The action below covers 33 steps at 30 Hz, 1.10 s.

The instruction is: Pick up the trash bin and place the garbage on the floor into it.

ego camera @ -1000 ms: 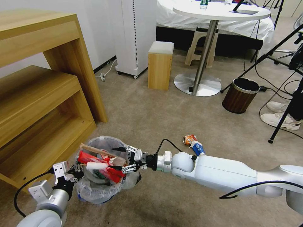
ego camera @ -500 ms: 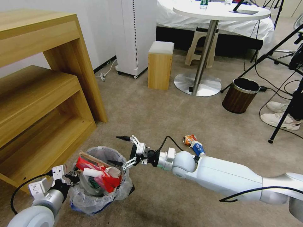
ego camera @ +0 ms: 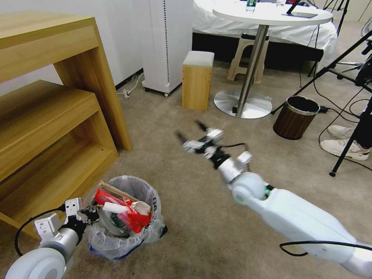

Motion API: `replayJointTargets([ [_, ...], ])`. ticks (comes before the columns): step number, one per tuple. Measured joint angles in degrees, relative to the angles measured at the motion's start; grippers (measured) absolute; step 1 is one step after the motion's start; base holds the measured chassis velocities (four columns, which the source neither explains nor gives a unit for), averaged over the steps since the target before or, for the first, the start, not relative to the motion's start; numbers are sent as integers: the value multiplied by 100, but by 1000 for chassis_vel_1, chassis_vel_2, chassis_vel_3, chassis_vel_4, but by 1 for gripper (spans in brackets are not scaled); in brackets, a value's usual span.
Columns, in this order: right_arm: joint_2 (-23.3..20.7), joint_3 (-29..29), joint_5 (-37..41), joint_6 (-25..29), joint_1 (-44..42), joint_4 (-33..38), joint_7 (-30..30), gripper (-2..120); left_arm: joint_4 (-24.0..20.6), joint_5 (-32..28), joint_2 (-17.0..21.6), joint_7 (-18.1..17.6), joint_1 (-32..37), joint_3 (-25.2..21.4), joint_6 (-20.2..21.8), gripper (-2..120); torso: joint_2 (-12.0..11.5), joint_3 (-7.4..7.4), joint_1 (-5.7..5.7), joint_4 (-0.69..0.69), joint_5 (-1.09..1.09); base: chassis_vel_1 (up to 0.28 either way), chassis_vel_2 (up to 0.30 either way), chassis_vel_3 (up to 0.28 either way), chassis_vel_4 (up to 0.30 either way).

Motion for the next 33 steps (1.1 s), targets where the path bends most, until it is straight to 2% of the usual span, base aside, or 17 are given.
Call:
replayJointTargets([
  [4, -235, 1174, -221, 234, -964, 47, -99, 100, -54, 61, -33, 43, 5, 21, -21, 0, 0, -1, 0, 1, 1, 0, 0, 0, 0],
  [6, -255, 1297, -238, 238, -1112, 69, -96, 100, -63, 71, -37, 52, 4, 27, -23, 0, 0, -1, 0, -1, 1, 0, 0, 0, 0],
  [8, -315, 1803, -368, 288, -1653, 105, -89, 100, -88, 117, -57, 92, 11, 47, -32, 0, 0, 0, 0, -1, 4, 0, 0, 0, 0],
  [16, -344, 2614, -683, 430, -2353, 48, -162, 100, -110, 254, -76, 192, 77, 37, -52, 0, 0, 0, 0, 1, 2, 0, 0, 0, 0],
  [33, -157, 3090, -955, 532, -2748, -75, -312, 100, -144, 436, -217, 270, 114, 51, -69, 0, 0, 0, 0, 1, 1, -3, -4, -3, -3],
])
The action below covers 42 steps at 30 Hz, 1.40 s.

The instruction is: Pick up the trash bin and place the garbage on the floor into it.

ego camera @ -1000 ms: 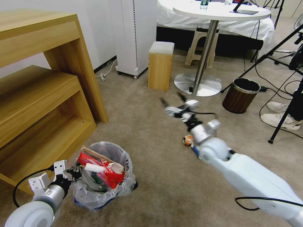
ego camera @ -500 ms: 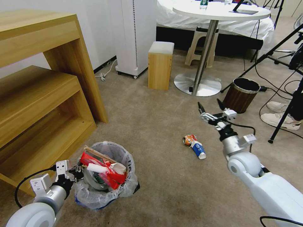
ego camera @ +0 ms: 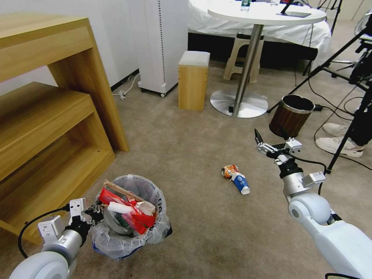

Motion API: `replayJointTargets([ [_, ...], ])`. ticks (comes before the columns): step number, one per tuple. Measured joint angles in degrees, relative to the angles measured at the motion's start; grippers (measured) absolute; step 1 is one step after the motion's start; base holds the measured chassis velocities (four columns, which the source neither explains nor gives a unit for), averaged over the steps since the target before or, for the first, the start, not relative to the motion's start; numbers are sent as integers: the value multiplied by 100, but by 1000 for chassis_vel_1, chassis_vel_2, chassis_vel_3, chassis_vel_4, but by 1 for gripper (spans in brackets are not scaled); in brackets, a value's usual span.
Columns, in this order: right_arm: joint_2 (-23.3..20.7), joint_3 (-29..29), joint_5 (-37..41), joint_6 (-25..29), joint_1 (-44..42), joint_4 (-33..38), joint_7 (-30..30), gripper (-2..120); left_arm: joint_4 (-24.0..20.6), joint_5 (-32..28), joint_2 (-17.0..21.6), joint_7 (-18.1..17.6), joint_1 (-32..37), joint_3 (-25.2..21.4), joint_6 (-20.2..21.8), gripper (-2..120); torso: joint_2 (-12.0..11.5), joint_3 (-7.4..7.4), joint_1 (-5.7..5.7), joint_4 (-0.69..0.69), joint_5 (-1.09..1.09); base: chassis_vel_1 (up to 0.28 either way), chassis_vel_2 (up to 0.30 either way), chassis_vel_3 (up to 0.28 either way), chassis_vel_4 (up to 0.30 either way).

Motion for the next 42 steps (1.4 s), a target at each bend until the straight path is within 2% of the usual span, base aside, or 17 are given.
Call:
replayJointTargets([
  [24, 134, 44, -33, 185, -62, -123, -45, 100, -108, 242, -254, 164, 129, -59, -37, 0, 0, 0, 1, 0, 0, -65, -62, -63, -69],
  [42, 297, 191, -269, 238, -231, -87, -37, 100, -108, 345, -244, 200, 152, -64, -127, 0, 0, 0, 1, -1, -1, -58, -66, -54, -64],
])
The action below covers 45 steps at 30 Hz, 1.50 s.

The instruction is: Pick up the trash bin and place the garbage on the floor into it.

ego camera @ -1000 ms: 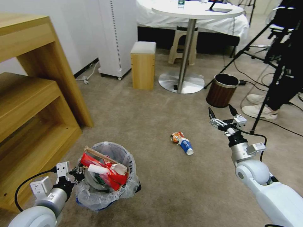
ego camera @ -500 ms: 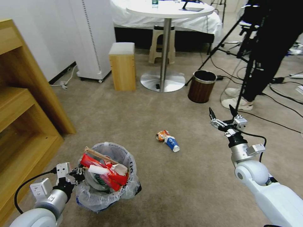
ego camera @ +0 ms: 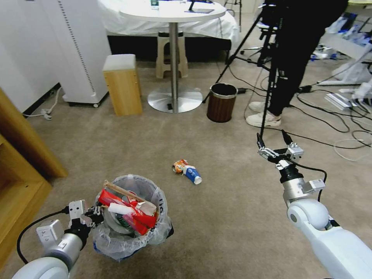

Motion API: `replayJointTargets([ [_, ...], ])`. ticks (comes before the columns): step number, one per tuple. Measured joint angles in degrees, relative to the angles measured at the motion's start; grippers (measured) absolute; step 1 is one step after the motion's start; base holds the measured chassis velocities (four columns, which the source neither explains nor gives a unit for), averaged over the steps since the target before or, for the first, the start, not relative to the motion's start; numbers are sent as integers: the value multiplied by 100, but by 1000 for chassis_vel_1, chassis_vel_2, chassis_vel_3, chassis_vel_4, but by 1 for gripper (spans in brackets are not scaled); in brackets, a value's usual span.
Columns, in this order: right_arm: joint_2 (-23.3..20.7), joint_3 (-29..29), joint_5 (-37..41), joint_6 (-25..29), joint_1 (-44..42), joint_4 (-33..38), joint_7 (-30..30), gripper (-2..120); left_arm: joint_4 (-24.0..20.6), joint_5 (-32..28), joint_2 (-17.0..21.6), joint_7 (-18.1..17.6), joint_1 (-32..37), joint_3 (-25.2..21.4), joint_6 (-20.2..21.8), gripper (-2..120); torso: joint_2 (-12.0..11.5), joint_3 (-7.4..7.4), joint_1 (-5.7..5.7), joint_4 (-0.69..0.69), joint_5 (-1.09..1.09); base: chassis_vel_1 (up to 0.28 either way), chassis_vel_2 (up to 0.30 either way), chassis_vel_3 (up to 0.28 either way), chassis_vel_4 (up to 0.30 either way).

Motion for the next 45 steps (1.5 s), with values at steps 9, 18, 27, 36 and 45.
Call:
replayJointTargets([
  [9, 48, 96, -243, -20, -81, -21, 43, 100, 23, 35, -3, 4, -3, 1, -4, 0, 0, 0, 0, 1, 0, 0, 0, 0, 0],
  [18, 38, 55, -295, -17, -40, -39, 70, 100, 211, 25, 13, -81, -87, -166, -17, 0, 0, 0, 0, 1, 0, 0, 0, 0, 0],
  [27, 55, 27, -272, -29, 66, -145, 84, 100, 329, 31, -135, -131, -100, -527, -50, 0, 0, 0, 0, 1, 0, 0, 0, 0, 0],
  [36, 57, -48, -259, -48, 111, -192, 84, 100, 345, 8, -149, -184, 96, -728, 79, 0, 0, 0, 0, 1, -1, 0, 0, 0, 0],
  [45, 98, -194, -328, -133, 210, -273, 157, 100, 339, -92, -117, -259, 61, -758, 195, 0, 0, 0, 0, 0, 1, 0, 0, 0, 0],
])
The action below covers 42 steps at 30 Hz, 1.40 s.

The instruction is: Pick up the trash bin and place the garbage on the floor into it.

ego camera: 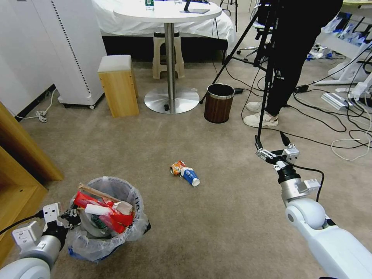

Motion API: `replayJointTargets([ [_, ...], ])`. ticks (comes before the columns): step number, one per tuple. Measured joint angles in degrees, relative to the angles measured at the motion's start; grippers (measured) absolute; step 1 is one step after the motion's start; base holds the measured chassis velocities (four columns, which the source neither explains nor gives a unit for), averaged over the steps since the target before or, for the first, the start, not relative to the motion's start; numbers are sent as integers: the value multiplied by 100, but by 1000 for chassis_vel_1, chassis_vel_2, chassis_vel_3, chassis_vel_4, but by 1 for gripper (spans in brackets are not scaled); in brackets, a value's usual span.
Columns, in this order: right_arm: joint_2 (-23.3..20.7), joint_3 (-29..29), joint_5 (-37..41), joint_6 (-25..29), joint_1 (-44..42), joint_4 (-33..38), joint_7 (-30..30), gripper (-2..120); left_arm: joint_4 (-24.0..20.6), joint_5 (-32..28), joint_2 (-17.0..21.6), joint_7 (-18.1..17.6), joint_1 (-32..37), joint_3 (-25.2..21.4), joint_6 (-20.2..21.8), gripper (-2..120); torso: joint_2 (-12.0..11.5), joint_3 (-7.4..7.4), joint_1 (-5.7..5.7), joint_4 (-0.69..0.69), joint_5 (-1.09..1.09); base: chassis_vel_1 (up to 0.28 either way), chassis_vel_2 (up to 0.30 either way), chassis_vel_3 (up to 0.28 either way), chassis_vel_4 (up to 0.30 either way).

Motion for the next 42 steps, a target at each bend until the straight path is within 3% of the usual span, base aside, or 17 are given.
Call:
replayJointTargets([
  [42, 119, -264, -168, 106, 202, -223, -46, 100, 48, -12, 21, 5, -165, 144, -56, 0, 0, 0, 0, 0, -1, -99, 94, 93, -96],
])
